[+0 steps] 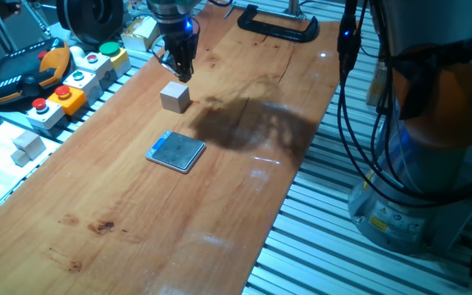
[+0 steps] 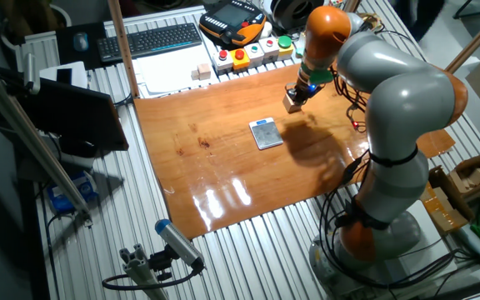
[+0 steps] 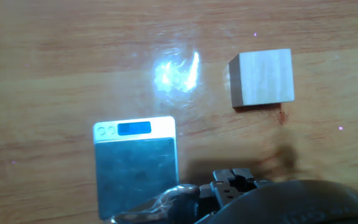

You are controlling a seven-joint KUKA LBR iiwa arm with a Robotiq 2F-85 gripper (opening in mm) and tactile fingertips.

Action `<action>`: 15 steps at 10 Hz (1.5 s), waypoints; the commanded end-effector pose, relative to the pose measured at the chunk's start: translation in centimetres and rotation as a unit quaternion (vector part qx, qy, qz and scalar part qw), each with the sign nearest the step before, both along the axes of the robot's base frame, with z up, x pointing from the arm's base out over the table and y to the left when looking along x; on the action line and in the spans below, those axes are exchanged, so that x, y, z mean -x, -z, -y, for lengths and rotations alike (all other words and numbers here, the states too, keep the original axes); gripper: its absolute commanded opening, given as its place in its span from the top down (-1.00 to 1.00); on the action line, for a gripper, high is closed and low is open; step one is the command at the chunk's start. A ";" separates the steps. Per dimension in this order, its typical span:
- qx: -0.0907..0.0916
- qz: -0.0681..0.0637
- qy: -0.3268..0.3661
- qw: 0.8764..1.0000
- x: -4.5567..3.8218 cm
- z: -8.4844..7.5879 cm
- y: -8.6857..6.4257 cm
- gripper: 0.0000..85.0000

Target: Place the block on the scale

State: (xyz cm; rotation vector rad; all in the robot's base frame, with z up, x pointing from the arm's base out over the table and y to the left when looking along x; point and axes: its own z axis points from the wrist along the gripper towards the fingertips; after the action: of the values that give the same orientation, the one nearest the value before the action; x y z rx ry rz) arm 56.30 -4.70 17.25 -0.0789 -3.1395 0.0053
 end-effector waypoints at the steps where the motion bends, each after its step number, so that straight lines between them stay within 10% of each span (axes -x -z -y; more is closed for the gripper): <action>1: 0.000 0.000 -0.001 1.000 0.00 0.0 0.0 0.98; 6: -0.004 -0.006 -0.004 1.000 0.00 0.0 0.0 0.98; 12: 0.020 0.026 0.001 0.999 -0.07 0.1 0.0 0.98; 15: 0.014 0.032 -0.017 0.999 -1.80 1.4 1.5 0.98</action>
State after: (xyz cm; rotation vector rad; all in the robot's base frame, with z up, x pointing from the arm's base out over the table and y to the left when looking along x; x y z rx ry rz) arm 58.27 -6.28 15.55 -0.0216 -3.2068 0.0411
